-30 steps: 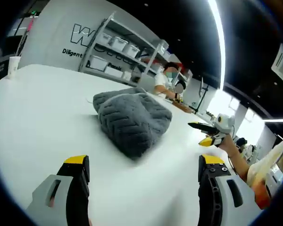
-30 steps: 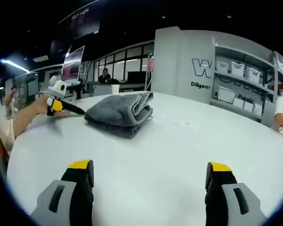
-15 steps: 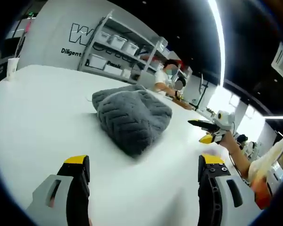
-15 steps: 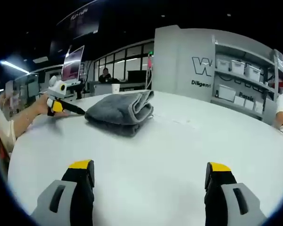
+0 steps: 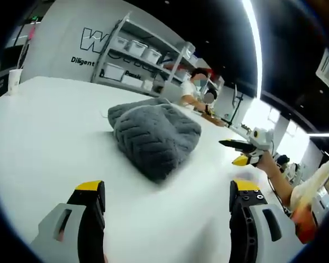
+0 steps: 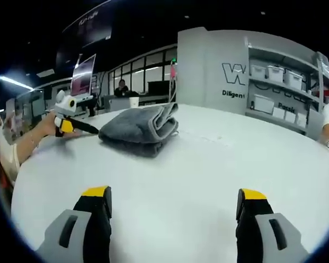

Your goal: Open the folded towel by lifting each exposed corner and separating the folded layers until the towel lies flat within the target outline without major curled edges

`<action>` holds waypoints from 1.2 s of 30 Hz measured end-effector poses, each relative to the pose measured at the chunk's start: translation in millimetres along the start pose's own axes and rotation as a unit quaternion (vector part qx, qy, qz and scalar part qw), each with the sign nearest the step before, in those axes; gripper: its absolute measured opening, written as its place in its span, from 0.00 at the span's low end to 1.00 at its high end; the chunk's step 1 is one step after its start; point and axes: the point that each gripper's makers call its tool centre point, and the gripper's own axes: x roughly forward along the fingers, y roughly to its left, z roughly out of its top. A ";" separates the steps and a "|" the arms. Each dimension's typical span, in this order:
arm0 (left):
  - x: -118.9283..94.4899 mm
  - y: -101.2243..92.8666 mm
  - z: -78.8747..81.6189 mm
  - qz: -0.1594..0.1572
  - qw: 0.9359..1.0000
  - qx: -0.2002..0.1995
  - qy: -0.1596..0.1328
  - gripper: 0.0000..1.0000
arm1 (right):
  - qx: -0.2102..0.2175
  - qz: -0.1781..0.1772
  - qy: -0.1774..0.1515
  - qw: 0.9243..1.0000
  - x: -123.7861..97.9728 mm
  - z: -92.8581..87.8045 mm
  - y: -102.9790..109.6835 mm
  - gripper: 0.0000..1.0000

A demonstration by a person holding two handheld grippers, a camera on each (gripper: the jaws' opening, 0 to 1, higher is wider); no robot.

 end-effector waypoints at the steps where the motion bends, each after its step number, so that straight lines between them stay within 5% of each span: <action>1: -0.1 2.1 1.2 0.004 1.000 -0.006 -0.004 0.92 | 0.000 0.000 0.000 1.000 0.0 -0.3 0.2 0.94; 19: 3.3 -0.6 -2.8 0.003 1.000 0.015 0.012 0.91 | -0.023 0.009 0.000 1.000 4.3 1.7 7.7 0.93; 36: 0.3 -2.4 6.7 0.000 1.000 0.023 -0.003 0.92 | -0.027 0.005 -0.022 0.999 4.3 12.1 8.9 0.99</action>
